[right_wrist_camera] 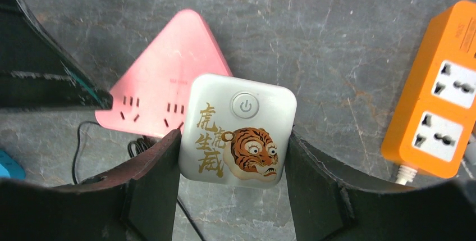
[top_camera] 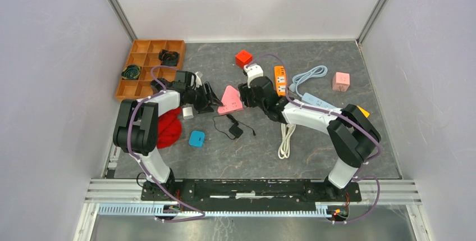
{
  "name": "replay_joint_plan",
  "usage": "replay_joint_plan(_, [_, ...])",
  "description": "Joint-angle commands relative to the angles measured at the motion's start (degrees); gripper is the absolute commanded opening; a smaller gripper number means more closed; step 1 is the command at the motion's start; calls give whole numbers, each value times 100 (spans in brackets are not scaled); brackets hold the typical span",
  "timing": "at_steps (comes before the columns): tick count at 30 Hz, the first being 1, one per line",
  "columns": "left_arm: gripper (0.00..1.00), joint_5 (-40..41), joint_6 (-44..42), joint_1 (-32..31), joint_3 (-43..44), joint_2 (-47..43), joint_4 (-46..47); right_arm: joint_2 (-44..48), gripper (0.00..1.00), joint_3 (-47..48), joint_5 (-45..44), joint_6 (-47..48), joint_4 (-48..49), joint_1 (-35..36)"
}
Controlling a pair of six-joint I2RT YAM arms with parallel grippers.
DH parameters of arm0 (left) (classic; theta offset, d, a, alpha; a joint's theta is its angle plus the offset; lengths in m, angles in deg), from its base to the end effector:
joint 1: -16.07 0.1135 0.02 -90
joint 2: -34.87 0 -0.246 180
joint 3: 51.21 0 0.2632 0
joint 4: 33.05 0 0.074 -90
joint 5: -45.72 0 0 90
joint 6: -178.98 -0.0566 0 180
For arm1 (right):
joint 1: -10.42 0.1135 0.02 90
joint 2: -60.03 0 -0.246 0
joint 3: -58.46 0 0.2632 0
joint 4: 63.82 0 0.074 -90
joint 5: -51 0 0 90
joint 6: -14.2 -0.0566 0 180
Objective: Insert the plug
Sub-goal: Insert the plug into the socket.
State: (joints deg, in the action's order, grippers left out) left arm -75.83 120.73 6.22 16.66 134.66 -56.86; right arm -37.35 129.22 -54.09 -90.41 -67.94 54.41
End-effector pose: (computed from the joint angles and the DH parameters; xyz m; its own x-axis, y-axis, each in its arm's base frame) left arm 0.3438 -0.0897 0.1157 -0.9218 -0.2951 -0.2513 -0.0576 0.7455 -0.6640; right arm 0.2962 0.2655 0.1738 -0.4844 -0.1291 -0.8653 -0.4004 0.9121 0.0880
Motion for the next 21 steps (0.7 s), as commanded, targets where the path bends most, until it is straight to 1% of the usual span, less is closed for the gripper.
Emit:
replay_joint_plan(1, [65,-115,209,-9,155,55,-32,-150,27,809,-136,135,-578,10])
replay_joint_plan(4, [65,-111,202,-9,162,58,-35,-205,27,827,75,100,-521,12])
replay_joint_plan(8, [65,-80,183,-9,179,74,-99,-365,27,1010,105,84,-735,7])
replay_joint_plan(13, [65,-88,156,-9,165,29,-127,-277,28,627,114,-111,-410,8])
replay_joint_plan(17, [65,-130,156,-11,188,94,-173,-400,29,768,126,-130,-631,9])
replay_joint_plan(21, [65,-166,159,-9,199,117,-176,-306,29,646,146,-197,-670,11])
